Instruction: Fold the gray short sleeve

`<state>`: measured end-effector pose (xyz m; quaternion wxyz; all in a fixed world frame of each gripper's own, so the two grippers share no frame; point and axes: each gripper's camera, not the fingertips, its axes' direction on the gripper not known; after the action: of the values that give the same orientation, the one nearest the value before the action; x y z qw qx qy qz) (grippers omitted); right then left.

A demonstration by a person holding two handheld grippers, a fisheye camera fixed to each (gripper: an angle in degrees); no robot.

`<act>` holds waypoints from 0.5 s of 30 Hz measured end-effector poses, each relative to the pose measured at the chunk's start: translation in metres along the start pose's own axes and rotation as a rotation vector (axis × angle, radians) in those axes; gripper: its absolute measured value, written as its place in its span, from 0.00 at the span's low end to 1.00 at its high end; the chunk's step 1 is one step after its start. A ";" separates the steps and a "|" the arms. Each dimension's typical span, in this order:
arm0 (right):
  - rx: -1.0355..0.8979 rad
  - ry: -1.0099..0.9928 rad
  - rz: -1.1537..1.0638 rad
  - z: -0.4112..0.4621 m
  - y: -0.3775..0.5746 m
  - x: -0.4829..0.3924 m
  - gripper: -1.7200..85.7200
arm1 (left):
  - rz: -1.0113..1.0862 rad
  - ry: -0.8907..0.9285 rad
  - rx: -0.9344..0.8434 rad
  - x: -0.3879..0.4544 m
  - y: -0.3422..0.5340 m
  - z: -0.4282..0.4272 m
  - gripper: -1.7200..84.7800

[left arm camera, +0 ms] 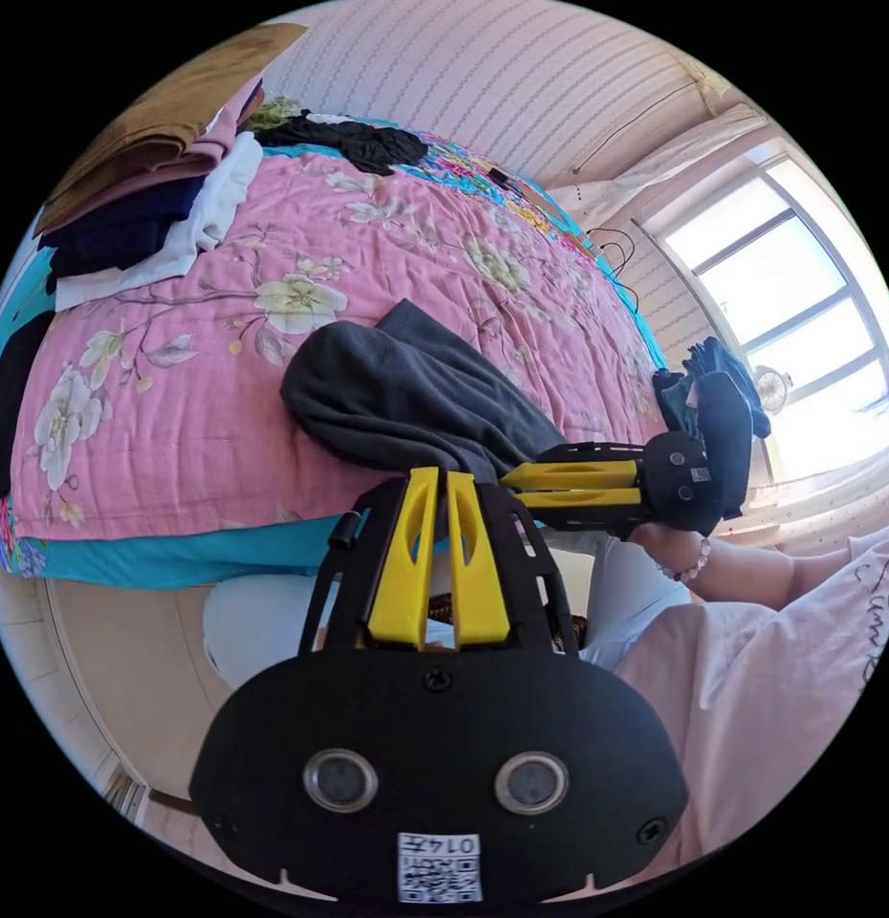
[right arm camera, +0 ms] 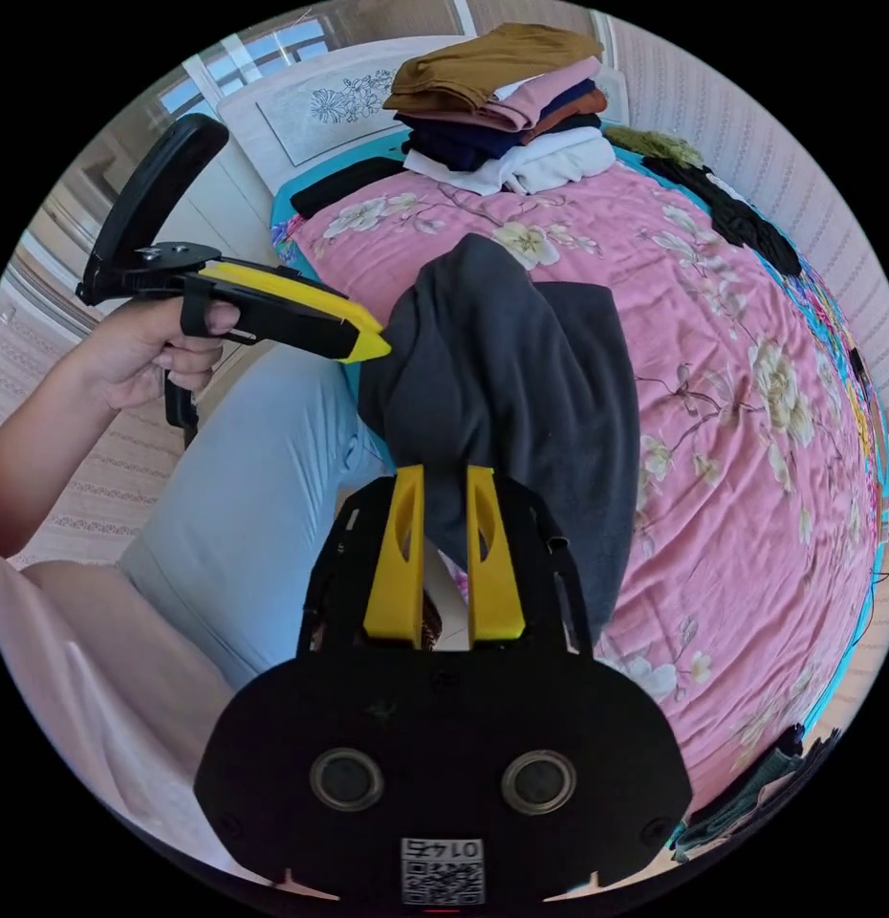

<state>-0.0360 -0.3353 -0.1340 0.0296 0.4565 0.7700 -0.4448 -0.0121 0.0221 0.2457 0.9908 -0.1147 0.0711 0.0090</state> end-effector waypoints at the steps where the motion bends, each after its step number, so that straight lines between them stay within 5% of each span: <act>1: -0.008 0.006 -0.006 -0.001 -0.001 -0.001 0.05 | 0.006 0.002 0.002 0.001 0.000 -0.002 0.01; 15: 0.006 0.034 0.008 -0.069 0.016 0.008 0.03 | 0.025 0.037 -0.005 0.005 0.012 -0.024 0.01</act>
<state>-0.0038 -0.2776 -0.1064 0.0171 0.4671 0.7673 -0.4391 -0.0108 0.0282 0.2190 0.9889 -0.1163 0.0909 0.0192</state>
